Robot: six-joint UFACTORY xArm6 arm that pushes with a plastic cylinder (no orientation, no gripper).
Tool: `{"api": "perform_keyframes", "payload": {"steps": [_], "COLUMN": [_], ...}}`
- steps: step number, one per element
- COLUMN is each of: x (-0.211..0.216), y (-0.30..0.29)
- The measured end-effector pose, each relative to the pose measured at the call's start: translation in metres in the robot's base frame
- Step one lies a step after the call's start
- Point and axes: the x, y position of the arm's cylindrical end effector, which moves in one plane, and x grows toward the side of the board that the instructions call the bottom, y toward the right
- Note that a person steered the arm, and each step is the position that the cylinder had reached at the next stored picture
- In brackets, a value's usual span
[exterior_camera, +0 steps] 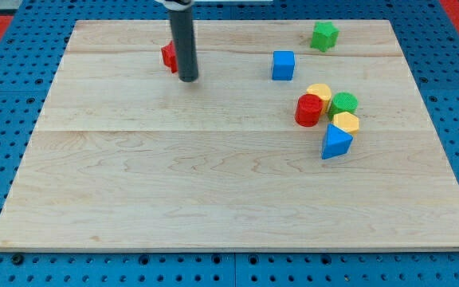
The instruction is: Push the circles slightly to left
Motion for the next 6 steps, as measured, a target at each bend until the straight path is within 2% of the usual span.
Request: {"api": "perform_keyframes", "payload": {"steps": [3, 4, 5, 6], "x": [0.007, 0.047, 0.066, 0.048], "y": [0.238, 0.293, 0.253, 0.156]}}
